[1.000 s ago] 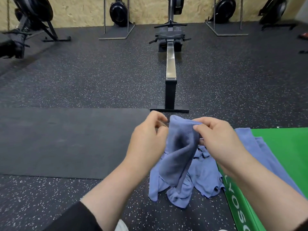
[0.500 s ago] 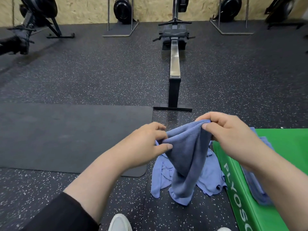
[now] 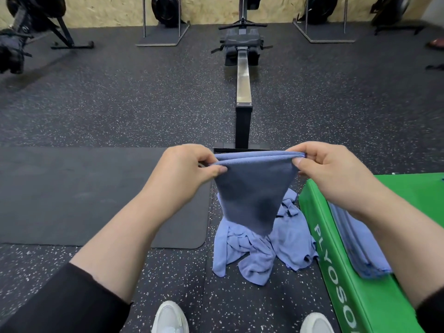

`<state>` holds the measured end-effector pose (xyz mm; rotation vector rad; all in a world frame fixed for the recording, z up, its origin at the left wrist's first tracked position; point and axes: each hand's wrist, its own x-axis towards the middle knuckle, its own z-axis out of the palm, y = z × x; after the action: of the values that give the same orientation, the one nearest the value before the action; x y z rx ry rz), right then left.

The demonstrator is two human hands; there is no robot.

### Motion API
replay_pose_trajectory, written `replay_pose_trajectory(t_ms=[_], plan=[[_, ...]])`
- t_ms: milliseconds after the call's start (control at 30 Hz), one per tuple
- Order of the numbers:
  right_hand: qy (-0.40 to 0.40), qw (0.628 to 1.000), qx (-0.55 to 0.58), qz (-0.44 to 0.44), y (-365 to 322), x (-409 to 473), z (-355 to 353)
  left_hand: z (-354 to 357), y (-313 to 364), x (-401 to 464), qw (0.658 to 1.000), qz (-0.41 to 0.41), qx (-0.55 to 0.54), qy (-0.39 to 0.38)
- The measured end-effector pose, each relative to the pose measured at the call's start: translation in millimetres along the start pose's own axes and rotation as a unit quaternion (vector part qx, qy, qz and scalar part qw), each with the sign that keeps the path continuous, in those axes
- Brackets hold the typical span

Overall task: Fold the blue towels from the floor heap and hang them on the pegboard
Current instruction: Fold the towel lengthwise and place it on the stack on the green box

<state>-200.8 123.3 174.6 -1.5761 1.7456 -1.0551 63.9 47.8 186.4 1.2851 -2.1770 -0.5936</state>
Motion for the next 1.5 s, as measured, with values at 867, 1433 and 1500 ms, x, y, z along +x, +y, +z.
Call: replay_pose_trajectory(t_ms=[867, 1433, 1500], plan=[[0.069, 0.989, 0.134, 0.001, -10.6, -2.7, 31.0, 24.5, 22.6, -11.7, 0.986, -0.047, -0.149, -0.055], [0.042, 0.998, -0.014, -0.036, -10.4, -4.4, 42.7, 40.0, 31.6, -13.0, 0.983, -0.133, 0.015, -0.124], [0.038, 0.998, -0.028, -0.041, -8.8, -5.1, 43.2, 39.7, 31.4, -10.9, 0.979, -0.155, 0.015, -0.129]])
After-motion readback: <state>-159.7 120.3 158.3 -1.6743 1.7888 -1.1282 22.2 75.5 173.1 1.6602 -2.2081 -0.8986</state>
